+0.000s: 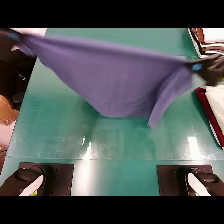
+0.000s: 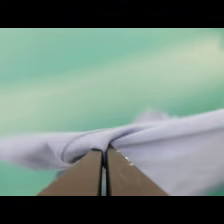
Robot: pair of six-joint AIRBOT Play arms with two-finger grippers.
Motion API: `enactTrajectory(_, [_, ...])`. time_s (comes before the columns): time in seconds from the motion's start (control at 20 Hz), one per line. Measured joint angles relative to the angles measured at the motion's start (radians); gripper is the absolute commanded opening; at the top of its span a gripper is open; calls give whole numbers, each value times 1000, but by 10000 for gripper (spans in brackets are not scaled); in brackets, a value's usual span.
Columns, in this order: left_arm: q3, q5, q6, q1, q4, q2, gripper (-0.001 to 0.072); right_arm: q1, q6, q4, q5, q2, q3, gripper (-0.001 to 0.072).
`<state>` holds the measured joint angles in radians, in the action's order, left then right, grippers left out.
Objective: Fold the shirts.
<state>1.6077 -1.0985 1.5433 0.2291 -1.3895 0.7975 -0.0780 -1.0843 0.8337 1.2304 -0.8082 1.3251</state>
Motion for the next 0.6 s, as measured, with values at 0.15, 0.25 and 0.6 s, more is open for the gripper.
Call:
enactTrajectory(0.15, [148,0,4,0,39,-64,21,69,-41,-5,33,85,129,15])
enactTrajectory(0.25, [238,-2,5,0,67,-87,21,132,-64,-6,60,118,213,15])
enactTrajectory(0.6, [364,-23,-2,1,91,-58,22,357,-158,-18,212,44,479,15])
